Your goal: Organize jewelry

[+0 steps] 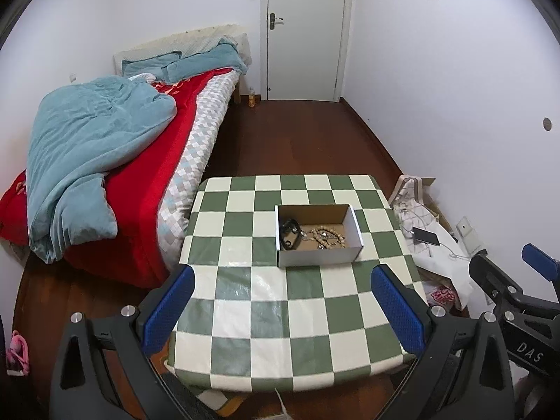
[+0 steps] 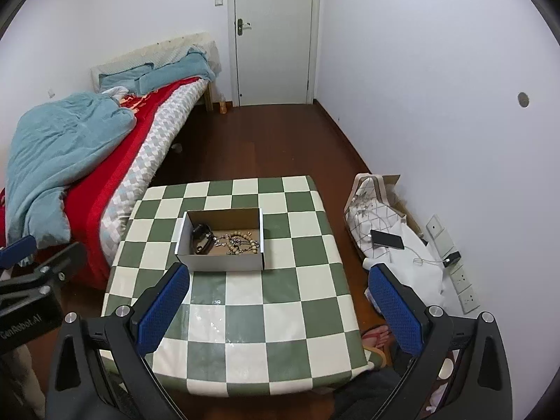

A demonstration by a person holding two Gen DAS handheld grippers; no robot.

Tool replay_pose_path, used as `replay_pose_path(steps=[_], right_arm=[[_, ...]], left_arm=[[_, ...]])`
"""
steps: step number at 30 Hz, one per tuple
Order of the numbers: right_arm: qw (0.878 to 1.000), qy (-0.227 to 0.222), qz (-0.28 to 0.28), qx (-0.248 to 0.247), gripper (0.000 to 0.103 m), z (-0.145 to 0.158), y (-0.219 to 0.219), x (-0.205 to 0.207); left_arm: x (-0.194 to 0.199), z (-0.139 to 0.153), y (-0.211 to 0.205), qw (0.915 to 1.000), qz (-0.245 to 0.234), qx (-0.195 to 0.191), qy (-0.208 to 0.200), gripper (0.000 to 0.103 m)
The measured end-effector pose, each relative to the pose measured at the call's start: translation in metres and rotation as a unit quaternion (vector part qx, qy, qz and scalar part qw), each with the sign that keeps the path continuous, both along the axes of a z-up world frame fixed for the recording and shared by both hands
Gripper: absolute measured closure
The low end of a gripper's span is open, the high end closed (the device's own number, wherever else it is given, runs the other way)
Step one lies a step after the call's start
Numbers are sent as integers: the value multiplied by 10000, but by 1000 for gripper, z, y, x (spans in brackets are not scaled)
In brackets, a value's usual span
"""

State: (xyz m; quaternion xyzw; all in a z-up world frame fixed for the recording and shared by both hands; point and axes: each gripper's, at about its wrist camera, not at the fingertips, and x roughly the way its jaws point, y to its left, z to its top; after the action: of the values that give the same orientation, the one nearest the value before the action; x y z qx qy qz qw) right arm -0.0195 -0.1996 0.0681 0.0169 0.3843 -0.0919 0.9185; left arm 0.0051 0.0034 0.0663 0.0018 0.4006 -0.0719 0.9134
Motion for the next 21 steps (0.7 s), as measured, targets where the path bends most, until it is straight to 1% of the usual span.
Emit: replay_pose_path(steps=[4,12,17,21], right_arm=[[10000,-32,53,-7,0,12,3,-18],[9999,-31,96,55,0,27,9,-43],[9999,-36,92,53,0,33,9,-44],[10000,-46,80,-19,0,40,8,-33]], left_arm=[[-11,5,3,9999,29,-81,86,0],[-22,17,6,10000,48,-16,61,0],[-16,23,6,9998,171,67,-18,0],[-3,30,4,9996,252,120,-85,0]])
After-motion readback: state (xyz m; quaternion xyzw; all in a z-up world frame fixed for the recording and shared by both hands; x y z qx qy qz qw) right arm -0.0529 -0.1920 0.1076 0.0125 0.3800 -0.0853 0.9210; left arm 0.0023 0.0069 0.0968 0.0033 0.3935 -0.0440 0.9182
